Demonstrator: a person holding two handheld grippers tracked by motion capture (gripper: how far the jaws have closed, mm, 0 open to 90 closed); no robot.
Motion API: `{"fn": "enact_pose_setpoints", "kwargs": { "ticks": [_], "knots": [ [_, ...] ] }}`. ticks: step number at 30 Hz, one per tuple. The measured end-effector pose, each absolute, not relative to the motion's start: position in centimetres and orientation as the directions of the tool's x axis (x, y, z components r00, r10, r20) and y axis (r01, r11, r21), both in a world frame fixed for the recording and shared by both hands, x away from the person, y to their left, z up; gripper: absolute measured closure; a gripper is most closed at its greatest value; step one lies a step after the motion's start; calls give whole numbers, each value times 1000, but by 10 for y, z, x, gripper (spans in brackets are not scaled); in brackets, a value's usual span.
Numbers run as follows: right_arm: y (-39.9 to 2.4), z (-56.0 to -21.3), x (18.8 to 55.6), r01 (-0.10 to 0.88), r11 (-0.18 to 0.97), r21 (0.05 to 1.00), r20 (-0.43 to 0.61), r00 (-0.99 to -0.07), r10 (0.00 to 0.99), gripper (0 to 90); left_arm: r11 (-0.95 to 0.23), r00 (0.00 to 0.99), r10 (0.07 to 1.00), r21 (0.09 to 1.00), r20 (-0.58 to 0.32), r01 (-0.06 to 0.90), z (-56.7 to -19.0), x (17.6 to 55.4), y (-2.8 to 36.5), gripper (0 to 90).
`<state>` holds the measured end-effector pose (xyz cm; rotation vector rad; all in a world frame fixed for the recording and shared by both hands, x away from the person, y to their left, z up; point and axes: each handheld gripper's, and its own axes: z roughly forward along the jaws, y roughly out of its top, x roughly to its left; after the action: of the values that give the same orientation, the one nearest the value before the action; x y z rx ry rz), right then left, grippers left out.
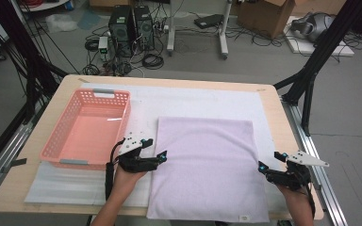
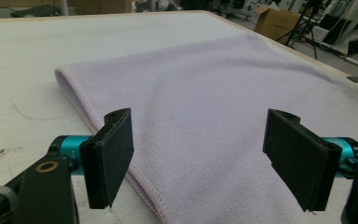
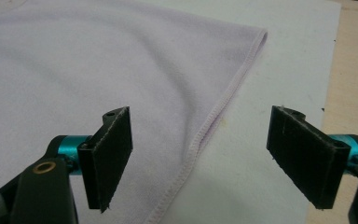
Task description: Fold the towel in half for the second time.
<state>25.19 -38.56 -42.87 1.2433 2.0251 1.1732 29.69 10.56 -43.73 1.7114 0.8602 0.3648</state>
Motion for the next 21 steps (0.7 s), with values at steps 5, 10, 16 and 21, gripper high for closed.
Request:
{"fn": "enact_pose_setpoints", "kwargs": {
  "ticks": [5, 10, 16, 21],
  "knots": [
    [-387, -430, 259, 481, 198, 854, 51, -455, 889, 235, -103, 687, 697, 920, -205, 379, -430, 305, 104, 269],
    [-389, -430, 273, 500, 190, 845, 73, -460, 885, 305, -113, 695, 689, 918, -204, 381, -421, 322, 96, 290],
    [-390, -429, 297, 543, 197, 816, 97, -465, 880, 511, -150, 674, 715, 902, -183, 404, -425, 349, 86, 341],
    [-391, -426, 317, 559, 203, 804, 103, -467, 878, 621, -176, 653, 738, 886, -169, 428, -432, 371, 82, 498]
  ]
}}
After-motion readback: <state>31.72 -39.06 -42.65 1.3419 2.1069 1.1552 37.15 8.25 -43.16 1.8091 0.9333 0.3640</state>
